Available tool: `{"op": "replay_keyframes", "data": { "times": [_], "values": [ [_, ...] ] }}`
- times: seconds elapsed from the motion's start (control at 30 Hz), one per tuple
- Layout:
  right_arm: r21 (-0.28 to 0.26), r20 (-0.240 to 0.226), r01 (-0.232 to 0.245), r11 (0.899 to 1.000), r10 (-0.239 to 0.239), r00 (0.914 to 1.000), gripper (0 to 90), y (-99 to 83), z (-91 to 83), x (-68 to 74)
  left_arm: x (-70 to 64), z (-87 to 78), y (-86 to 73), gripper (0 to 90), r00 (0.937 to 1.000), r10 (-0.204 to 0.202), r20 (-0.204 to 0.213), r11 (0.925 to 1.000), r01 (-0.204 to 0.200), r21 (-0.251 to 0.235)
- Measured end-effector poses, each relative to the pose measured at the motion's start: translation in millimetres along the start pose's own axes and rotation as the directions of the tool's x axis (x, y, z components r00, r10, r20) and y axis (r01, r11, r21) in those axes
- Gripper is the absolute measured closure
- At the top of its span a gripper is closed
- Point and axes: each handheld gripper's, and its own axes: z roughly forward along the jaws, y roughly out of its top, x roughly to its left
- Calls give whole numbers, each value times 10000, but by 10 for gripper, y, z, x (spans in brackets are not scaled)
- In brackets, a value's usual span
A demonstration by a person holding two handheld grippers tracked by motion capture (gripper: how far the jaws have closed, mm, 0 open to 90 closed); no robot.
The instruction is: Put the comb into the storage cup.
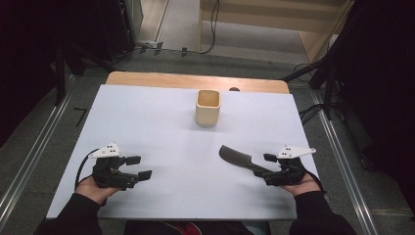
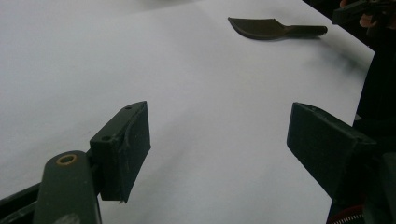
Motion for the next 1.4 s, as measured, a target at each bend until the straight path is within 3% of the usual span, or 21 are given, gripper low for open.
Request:
{"op": "replay_keyframes", "data": {
  "times": [1.03, 1.23, 1.4],
  "values": [
    [-213, 124, 150, 9997, -148, 9998, 239, -36, -106, -285, 0, 13, 0, 219, 10000, 31, 43, 10000, -32, 67],
    [-227, -135, 137, 9996, -141, 9998, 239, -4, -72, -359, 4, 20, 0, 219, 10000, 9, 84, 10000, -10, 93],
    [-17, -233, 475, 9989, -475, 9986, 239, 36, -19, -421, 5, 24, -1, 219, 10000, 3, 66, 10000, -4, 94]
  ]
}}
